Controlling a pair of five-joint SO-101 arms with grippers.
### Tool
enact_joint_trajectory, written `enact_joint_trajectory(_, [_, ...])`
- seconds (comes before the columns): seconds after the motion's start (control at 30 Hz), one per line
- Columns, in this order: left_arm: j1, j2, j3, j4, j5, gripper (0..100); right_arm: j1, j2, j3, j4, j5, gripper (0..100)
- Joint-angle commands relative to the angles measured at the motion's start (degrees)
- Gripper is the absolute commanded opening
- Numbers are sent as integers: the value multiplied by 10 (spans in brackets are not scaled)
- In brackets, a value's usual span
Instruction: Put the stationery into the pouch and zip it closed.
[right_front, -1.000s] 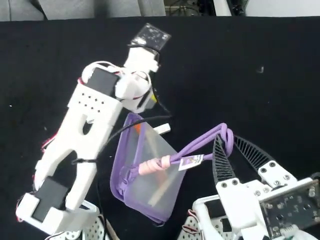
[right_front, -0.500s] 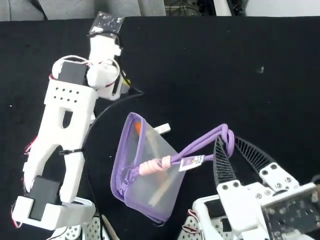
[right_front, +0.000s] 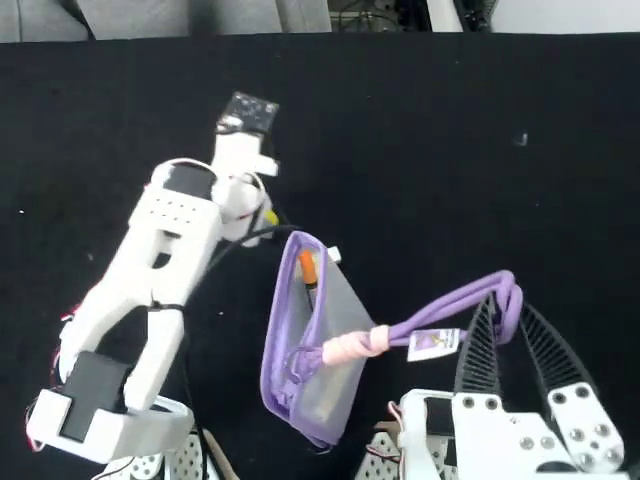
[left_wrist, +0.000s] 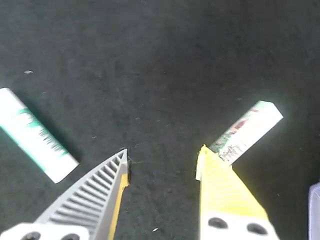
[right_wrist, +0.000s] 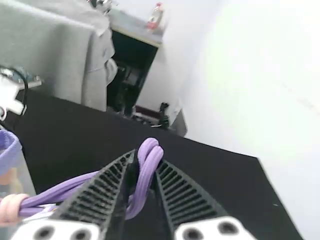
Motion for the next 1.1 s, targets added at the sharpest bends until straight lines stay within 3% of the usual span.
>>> enact_joint_trajectory(0.0, [31,-3,-1,-17,10,228,26,-5,-11,19,16,11])
enact_joint_trajectory(0.1, [31,38,-17,-24,12,228,44,-10,-11,19,28,11])
enact_joint_trajectory(0.3, [-13,149,-105,-18,115,228,53,-23,-10,19,37,11])
enact_joint_trajectory(0.67, [23,248,-240,122,129,228,53,-25,-10,19,36,11])
enact_joint_trajectory(1.07, [102,291,-262,128,-8,228,51,-25,-10,19,35,11])
